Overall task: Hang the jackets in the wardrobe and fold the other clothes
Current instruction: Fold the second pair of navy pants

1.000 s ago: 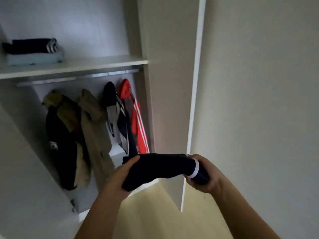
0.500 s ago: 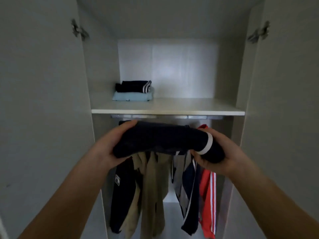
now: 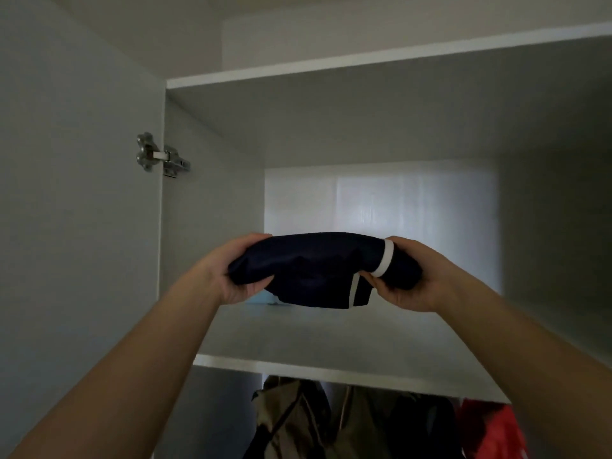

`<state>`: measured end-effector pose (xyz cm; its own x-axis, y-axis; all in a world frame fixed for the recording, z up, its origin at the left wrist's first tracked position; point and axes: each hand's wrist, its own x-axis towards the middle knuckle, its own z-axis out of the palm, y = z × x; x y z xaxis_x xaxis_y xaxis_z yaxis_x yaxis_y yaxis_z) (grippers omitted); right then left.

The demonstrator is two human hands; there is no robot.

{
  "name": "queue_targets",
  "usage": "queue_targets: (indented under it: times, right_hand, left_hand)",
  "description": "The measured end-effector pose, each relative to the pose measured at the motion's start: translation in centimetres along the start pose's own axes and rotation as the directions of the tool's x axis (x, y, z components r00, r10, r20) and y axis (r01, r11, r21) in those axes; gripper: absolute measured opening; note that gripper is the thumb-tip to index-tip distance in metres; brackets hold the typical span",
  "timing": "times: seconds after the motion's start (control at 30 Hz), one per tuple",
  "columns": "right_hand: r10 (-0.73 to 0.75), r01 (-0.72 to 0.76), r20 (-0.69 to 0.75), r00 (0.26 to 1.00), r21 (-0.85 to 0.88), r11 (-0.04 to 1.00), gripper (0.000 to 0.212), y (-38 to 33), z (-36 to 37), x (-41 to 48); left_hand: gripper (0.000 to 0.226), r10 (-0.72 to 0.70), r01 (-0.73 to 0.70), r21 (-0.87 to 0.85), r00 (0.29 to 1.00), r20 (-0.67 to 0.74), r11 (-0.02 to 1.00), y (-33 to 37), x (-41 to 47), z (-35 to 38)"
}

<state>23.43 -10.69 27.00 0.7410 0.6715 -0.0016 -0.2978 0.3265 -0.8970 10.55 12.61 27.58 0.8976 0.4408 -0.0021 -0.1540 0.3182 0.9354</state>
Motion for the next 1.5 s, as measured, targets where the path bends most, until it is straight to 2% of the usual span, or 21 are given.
queue_targets:
  times: [0.13,0.27,0.37,0.47,0.5,0.57,0.6,0.63,0.7,0.8,0.87,0.97,1.0,1.07,1.1,1.13,1.17,1.23,1.3,1.37,1.5]
  right_hand:
    - [-0.077,0.076,-0.020,0.997,-0.069,0.995,0.048,-2.7,0.5,9.6]
    - [-0.209,0.200,-0.039,0.977,-0.163,0.966,0.024,-7.1,2.3,20.2]
    - [-0.265,0.251,-0.041,0.963,-0.217,0.944,0.020,-8.5,2.9,28.6]
    - [-0.145,0.109,-0.101,0.984,-0.300,0.948,0.027,-5.3,1.3,36.1]
    - [-0.063,0.014,-0.134,0.989,-0.336,0.942,0.032,-3.4,0.5,37.9]
    - [0.078,-0.157,-0.202,0.976,-0.407,0.900,0.040,0.0,-1.0,40.4]
    - [0.106,-0.193,-0.222,0.969,-0.419,0.887,0.040,1.0,-1.5,41.3]
    - [0.107,-0.196,-0.225,0.968,-0.423,0.885,0.040,1.3,-1.8,42.2]
    - [0.060,-0.170,-0.246,0.967,-0.455,0.874,0.042,0.6,-1.6,43.6]
    - [-0.007,-0.169,-0.292,0.956,-0.573,0.802,0.044,-0.6,-0.3,45.0]
    - [-0.070,-0.162,-0.297,0.952,-0.688,0.707,0.050,-0.5,0.2,45.8]
    - [-0.098,-0.191,-0.272,0.957,-0.849,0.493,0.060,-0.3,0.5,47.0]
    - [-0.170,-0.172,-0.247,0.954,-0.914,0.366,0.071,-0.5,0.6,47.6]
    - [-0.376,-0.121,-0.099,0.921,-0.992,-0.034,0.086,-1.1,0.7,49.1]
    - [-0.388,-0.091,-0.009,0.922,-0.977,-0.195,0.084,-1.1,0.9,49.5]
    - [-0.326,-0.066,0.039,0.945,-0.951,-0.303,0.080,-0.7,1.1,50.0]
    - [-0.238,-0.051,0.032,0.971,-0.941,-0.335,0.077,0.1,0.8,50.6]
    - [-0.107,-0.087,-0.063,0.992,-0.966,-0.244,0.078,2.0,-0.4,51.6]
    - [-0.104,-0.096,-0.083,0.991,-0.987,-0.126,0.080,3.1,-1.4,51.8]
    - [-0.123,-0.091,-0.079,0.989,-0.991,-0.095,0.081,3.2,-1.7,51.5]
    - [-0.123,-0.091,-0.077,0.989,-0.990,-0.107,0.079,3.0,-1.5,51.3]
  left_hand:
    - [0.017,0.060,-0.061,0.071,0.998,0.021,0.996,3.2,10.4,-0.9]
    - [0.014,0.244,-0.254,0.146,0.966,0.085,0.956,9.0,21.0,-1.1]
    - [0.014,0.320,-0.332,0.177,0.943,0.093,0.926,11.9,28.2,-2.2]
    - [0.017,0.202,-0.162,0.433,0.978,-0.047,0.887,10.0,34.9,-4.9]
    - [0.018,0.149,-0.060,0.575,0.983,-0.109,0.816,8.5,36.8,-6.0]
    - [0.024,0.068,0.107,0.802,0.981,-0.182,0.588,5.4,40.0,-8.1]
    - [0.033,0.055,0.130,0.858,0.982,-0.181,0.496,4.4,41.3,-8.8]
    - [0.043,0.058,0.121,0.881,0.984,-0.166,0.458,3.8,42.6,-9.3]
    - [0.052,0.083,0.097,0.883,0.985,-0.151,0.458,3.7,44.8,-9.5]
    - [0.050,0.187,0.109,0.928,0.965,-0.186,0.356,4.0,46.7,-8.8]
    - [0.045,0.266,0.144,0.954,0.940,-0.215,0.263,3.9,48.0,-8.5]
    - [0.052,0.278,0.164,0.985,0.950,-0.141,-0.061,3.4,49.1,-7.6]
    - [0.056,0.333,0.128,0.982,0.940,-0.074,-0.141,3.5,49.3,-7.2]
    - [0.062,0.458,-0.041,0.980,0.880,0.128,-0.195,3.4,50.4,-6.4]
    - [0.062,0.432,-0.148,0.964,0.872,0.233,-0.222,2.9,50.7,-5.9]
    - [0.061,0.345,-0.219,0.949,0.893,0.289,-0.228,2.0,51.2,-5.6]
    - [0.061,0.250,-0.230,0.944,0.924,0.288,-0.236,0.6,52.0,-5.3]
    - [0.062,0.170,-0.165,0.955,0.963,0.210,-0.246,-1.8,52.8,-5.6]
    - [0.061,0.201,-0.137,0.958,0.961,0.190,-0.251,-2.6,52.7,-5.9]
    - [0.062,0.217,-0.147,0.955,0.955,0.205,-0.256,-2.5,52.3,-5.9]
    - [0.061,0.235,-0.147,0.956,0.949,0.208,-0.253,-2.5,52.0,-5.8]
